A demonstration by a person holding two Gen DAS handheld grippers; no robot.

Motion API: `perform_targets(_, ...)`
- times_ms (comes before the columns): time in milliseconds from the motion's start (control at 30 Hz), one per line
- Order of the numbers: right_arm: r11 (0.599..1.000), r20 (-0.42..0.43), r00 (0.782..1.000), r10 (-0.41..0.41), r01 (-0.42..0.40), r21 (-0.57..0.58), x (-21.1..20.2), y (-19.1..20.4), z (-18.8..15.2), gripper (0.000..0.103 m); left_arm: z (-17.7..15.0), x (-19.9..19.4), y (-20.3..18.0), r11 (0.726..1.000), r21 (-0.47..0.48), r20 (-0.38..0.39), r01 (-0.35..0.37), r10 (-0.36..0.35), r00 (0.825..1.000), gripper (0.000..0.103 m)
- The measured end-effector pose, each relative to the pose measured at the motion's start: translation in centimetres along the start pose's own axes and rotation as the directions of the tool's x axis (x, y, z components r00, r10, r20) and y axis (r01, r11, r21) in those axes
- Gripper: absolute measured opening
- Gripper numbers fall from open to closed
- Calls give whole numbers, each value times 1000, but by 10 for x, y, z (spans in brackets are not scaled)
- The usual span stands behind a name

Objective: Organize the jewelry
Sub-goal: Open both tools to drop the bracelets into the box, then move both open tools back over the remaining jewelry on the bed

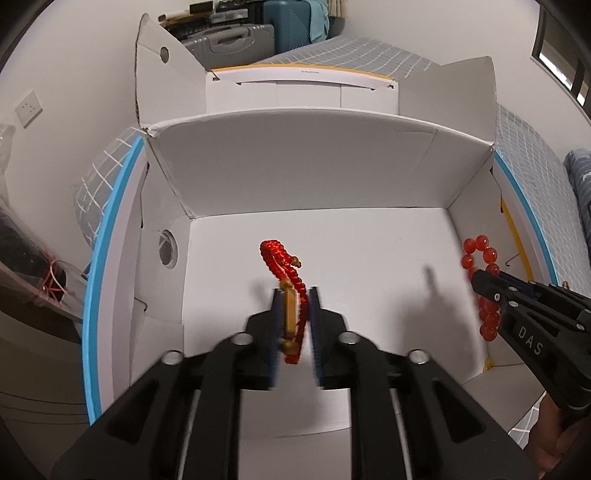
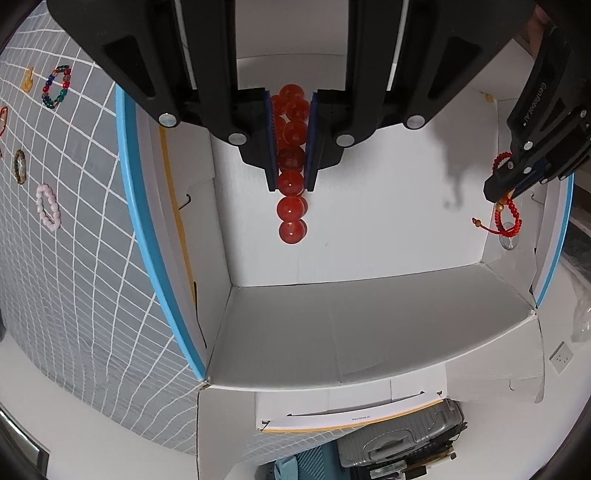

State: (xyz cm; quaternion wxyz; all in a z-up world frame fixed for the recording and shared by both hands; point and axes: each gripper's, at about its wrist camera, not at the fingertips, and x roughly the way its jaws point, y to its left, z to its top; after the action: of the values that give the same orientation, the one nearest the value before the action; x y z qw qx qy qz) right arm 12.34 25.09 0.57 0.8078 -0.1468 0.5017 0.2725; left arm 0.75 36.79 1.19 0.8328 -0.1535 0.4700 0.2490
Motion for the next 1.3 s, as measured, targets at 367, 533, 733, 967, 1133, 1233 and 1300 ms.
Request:
perform_targets(367, 1000, 85, 996, 9, -8, -4, -30, 1, 2, 69, 1, -18, 4, 999, -13, 78, -34, 35, 996, 79)
perform_targets(533, 1000, 142, 990, 2, -4, 14, -47, -4, 3, 83, 2, -25, 3, 999, -18, 117, -43, 45, 992, 96)
perform_targets(733, 999, 194, 981, -21, 15, 36, -62, -13, 3, 95, 4, -32, -1, 1000, -13, 145, -23, 25, 989, 97)
perform_targets(967, 997, 228, 972, -57, 46, 54, -77, -31, -4, 95, 1, -54, -23, 999, 40, 194, 34, -41, 980, 97)
perform_targets(1133, 994, 243, 965, -95, 78, 79, -91, -51, -12, 95, -1, -64, -42, 995, 71, 206, 68, -82, 975, 97)
perform_targets(1233, 991, 248, 962, -113, 93, 94, -100, -64, -19, 95, -2, -68, -58, 991, 99, 206, 87, -106, 973, 97)
perform_targets(1300, 989, 250, 960, -129, 106, 103, -107, -75, -23, 95, -3, -72, -68, 988, 115, 207, 101, -123, 970, 97)
